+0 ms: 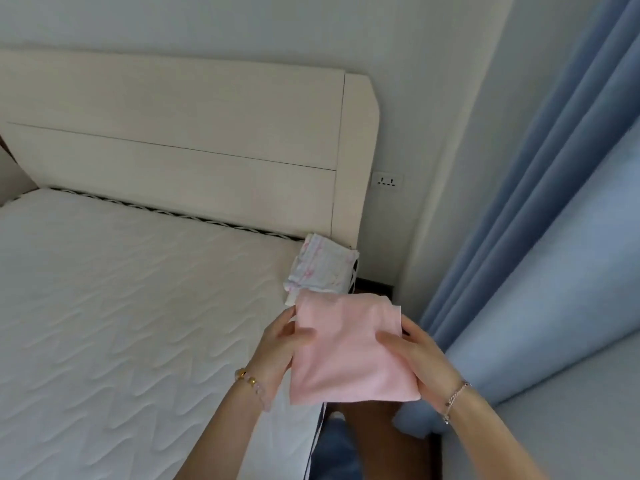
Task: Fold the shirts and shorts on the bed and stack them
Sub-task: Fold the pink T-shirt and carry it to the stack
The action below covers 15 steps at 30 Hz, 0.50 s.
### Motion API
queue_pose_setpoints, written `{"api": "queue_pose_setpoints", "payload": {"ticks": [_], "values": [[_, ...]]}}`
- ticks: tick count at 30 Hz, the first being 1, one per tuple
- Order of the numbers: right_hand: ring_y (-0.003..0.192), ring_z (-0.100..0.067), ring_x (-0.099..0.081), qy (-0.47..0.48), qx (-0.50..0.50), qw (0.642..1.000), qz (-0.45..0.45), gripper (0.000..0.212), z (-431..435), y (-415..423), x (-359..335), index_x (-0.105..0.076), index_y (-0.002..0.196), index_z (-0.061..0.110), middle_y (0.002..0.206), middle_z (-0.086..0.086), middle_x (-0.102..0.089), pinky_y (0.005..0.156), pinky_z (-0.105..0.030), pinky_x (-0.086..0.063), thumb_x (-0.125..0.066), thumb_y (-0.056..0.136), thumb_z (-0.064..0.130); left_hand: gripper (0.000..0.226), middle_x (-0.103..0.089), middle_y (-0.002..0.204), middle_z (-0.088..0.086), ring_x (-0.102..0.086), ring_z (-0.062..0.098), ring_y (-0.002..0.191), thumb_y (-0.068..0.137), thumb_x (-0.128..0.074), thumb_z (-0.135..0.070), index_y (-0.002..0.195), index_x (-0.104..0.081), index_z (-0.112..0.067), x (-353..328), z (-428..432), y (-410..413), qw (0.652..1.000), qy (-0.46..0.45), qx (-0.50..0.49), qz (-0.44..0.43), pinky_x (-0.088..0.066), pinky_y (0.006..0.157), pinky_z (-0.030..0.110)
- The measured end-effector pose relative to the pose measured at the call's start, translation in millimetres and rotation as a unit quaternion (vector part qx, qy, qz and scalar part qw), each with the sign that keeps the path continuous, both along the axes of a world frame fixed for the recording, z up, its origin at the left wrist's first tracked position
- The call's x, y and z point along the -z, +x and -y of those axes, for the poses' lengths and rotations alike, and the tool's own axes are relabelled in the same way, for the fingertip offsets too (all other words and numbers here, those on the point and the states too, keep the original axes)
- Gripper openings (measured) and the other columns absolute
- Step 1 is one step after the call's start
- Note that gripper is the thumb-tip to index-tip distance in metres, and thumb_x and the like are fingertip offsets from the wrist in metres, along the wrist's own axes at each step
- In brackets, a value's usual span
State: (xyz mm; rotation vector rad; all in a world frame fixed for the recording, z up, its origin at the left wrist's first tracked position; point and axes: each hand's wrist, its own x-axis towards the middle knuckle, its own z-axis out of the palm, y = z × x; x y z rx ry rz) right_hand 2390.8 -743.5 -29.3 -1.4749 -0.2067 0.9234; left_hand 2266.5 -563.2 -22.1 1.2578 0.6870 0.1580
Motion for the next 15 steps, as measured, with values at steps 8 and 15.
{"api": "queue_pose_setpoints", "payload": {"ticks": [8, 15], "values": [[0.090, -0.023, -0.069, -0.073, -0.015, 0.997, -0.027, 0.032, -103.5, 131.7, 38.7, -0.057, 0.112, 0.036, 0.105, -0.004, -0.069, 0.080, -0.038, -0.056, -0.063, 0.087, 0.017, 0.040, -0.069, 0.108, 0.005, -0.065, 0.023, 0.096, 0.086, -0.054, 0.003, 0.117, -0.058, -0.021, 42.4, -98.2, 130.0, 0.997, -0.036, -0.020, -0.066, -0.053, 0.063, 0.028], [0.099, -0.022, -0.064, -0.096, -0.008, 0.994, -0.058, 0.038, -168.3, 206.6, 79.6, -0.052, 0.120, 0.034, 0.112, -0.003, -0.064, 0.086, -0.039, -0.054, -0.062, 0.088, 0.017, 0.048, -0.067, 0.111, 0.009, -0.064, 0.026, 0.098, 0.078, -0.063, -0.002, 0.121, -0.054, -0.022, 84.8, -159.5, 211.5, 0.989, -0.074, -0.037, -0.119, -0.052, 0.070, 0.032]]}}
